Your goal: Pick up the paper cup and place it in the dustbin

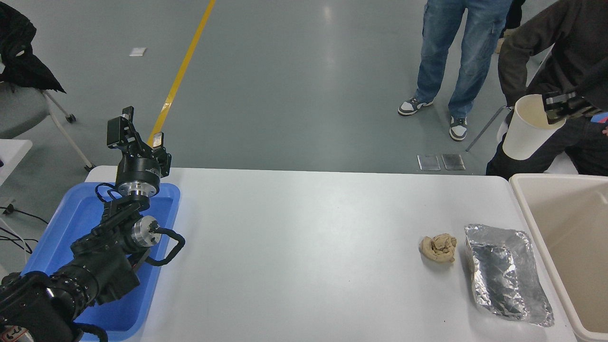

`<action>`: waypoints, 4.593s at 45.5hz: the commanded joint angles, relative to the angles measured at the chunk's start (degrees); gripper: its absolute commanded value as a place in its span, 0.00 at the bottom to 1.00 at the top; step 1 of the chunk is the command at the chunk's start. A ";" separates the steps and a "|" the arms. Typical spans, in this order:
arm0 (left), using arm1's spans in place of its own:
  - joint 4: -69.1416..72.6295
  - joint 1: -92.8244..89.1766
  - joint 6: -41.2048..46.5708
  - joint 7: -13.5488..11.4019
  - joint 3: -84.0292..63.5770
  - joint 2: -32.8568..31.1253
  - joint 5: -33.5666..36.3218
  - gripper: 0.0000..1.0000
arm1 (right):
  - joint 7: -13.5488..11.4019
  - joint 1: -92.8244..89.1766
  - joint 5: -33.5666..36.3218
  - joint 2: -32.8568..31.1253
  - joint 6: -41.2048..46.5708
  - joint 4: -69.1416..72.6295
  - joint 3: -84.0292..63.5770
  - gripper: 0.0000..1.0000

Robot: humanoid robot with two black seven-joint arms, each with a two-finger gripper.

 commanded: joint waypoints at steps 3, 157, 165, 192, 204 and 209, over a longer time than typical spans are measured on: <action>0.00 0.08 0.00 0.02 -0.02 0.03 0.02 1.00 | 0.01 2.63 -0.02 -0.36 1.10 2.09 -2.33 0.00; 0.00 -0.01 0.00 -0.06 0.07 -0.32 -0.07 1.00 | 12.66 17.48 16.06 12.21 -2.41 29.07 -19.99 1.00; 0.00 -0.01 0.00 -0.06 0.07 -0.32 -0.07 1.00 | 12.05 18.10 16.85 15.20 -0.57 28.02 -18.76 1.00; 0.00 -0.01 0.00 -0.15 0.16 -0.23 -0.07 1.00 | 5.11 24.16 28.72 16.52 4.27 28.02 -25.44 1.00; 0.00 -0.01 0.00 -0.15 0.16 -0.15 -0.07 1.00 | 5.63 25.04 29.34 16.60 4.27 28.99 -24.39 1.00; 0.00 -0.01 0.00 -0.15 0.16 -0.15 -0.07 1.00 | 5.72 24.08 29.34 16.78 4.27 28.90 -23.60 1.00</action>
